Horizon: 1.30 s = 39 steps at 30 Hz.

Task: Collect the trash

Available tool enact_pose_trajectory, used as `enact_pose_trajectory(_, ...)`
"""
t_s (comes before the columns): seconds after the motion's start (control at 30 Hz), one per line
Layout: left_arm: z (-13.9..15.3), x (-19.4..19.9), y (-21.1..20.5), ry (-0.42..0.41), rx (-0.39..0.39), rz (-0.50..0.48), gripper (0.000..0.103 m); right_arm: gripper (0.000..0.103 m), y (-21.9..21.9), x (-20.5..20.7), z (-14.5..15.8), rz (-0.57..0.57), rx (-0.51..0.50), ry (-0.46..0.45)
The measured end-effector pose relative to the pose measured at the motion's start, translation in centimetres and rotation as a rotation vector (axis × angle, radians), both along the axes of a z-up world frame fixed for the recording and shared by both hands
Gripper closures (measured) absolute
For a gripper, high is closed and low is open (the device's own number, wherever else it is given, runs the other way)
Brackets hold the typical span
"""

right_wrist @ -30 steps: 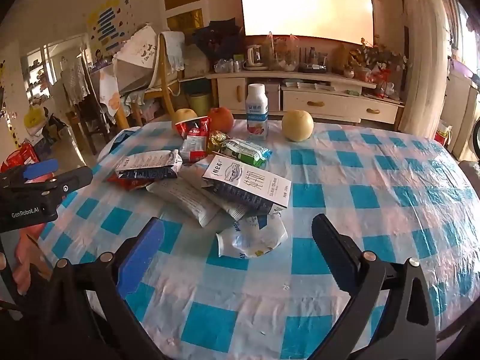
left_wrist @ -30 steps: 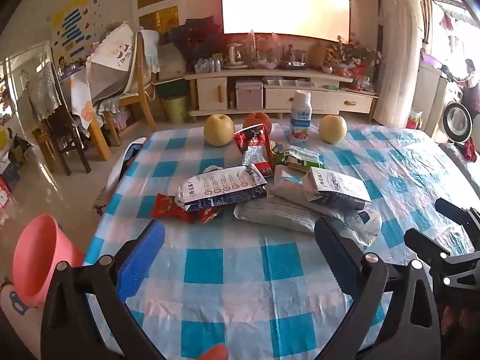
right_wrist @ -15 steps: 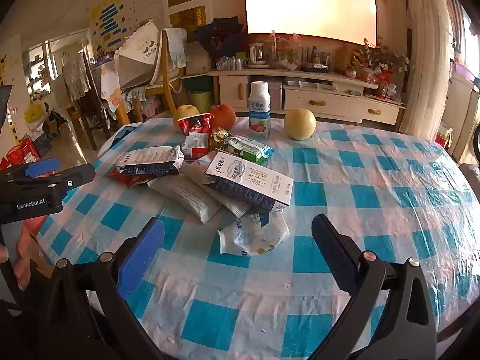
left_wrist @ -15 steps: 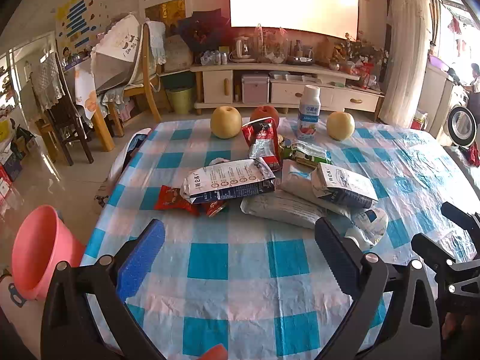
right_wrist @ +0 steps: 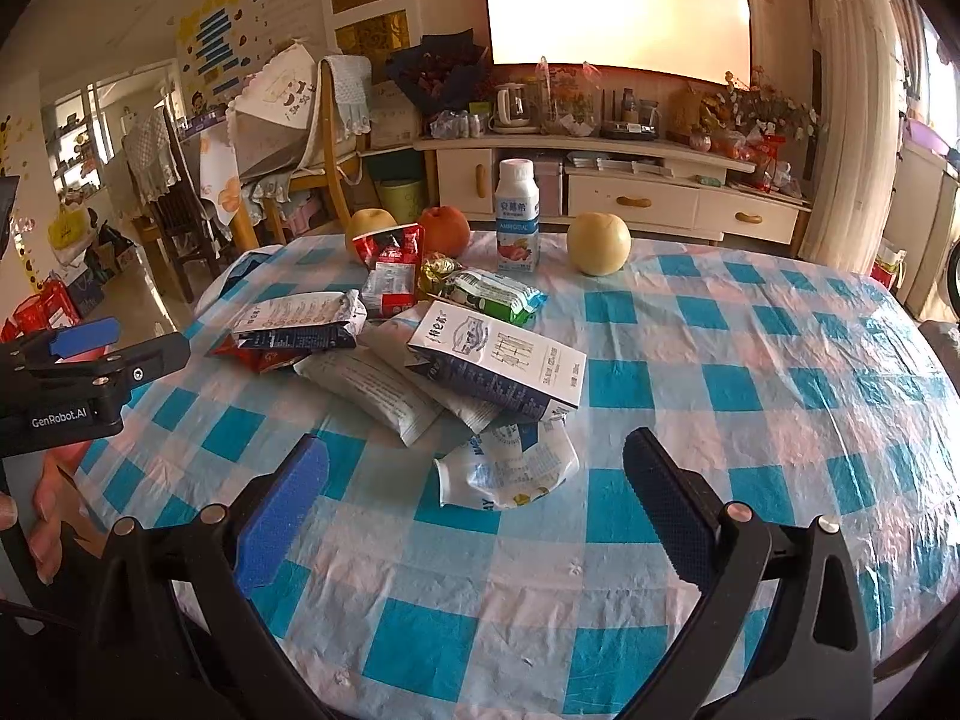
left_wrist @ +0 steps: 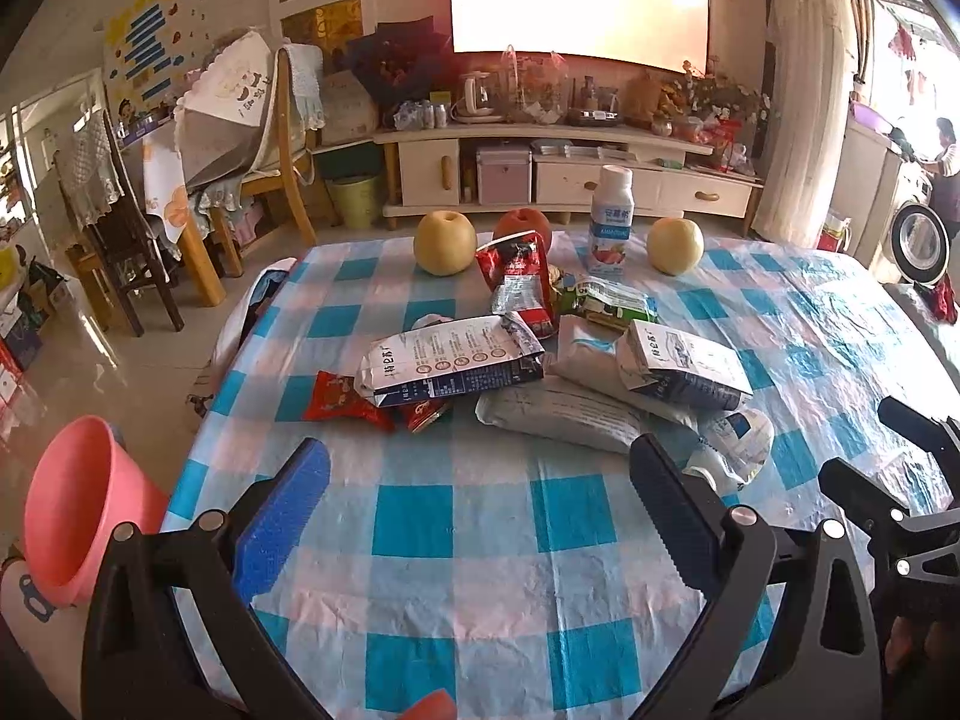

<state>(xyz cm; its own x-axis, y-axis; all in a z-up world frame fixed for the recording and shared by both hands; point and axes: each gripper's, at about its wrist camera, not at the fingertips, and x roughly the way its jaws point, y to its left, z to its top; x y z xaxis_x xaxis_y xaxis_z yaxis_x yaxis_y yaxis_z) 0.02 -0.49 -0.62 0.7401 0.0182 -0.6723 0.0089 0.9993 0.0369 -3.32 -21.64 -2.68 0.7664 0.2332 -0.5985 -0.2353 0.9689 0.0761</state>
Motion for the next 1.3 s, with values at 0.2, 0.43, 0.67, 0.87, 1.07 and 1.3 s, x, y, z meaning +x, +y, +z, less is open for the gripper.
enact_pose_trajectory(0.2,-0.14,-0.04,-0.03,0.003,-0.001,0.000,0.005,0.004,0.02,0.02,-0.08,-0.002,-0.001,0.002)
enact_pose_trajectory(0.43,-0.21,-0.08,0.00,0.004,-0.001,-0.003,0.005,0.004,0.05,0.04,-0.13,-0.001,0.002,0.004)
enact_pose_trajectory(0.67,-0.33,-0.05,-0.05,0.007,0.002,-0.004,0.005,0.004,0.12,0.01,-0.18,-0.001,0.003,0.006)
enact_pose_trajectory(0.87,-0.32,-0.04,-0.06,0.007,0.002,-0.003,0.005,0.004,0.18,0.01,-0.31,-0.003,0.004,0.008)
enact_pose_trajectory(1.07,-0.30,-0.03,-0.07,0.007,0.002,-0.004,0.005,0.004,0.14,0.03,-0.32,-0.003,0.004,0.009)
enact_pose_trajectory(1.3,-0.33,-0.06,-0.10,0.007,0.002,-0.004,0.005,0.004,0.20,-0.01,-0.38,-0.003,0.007,0.012)
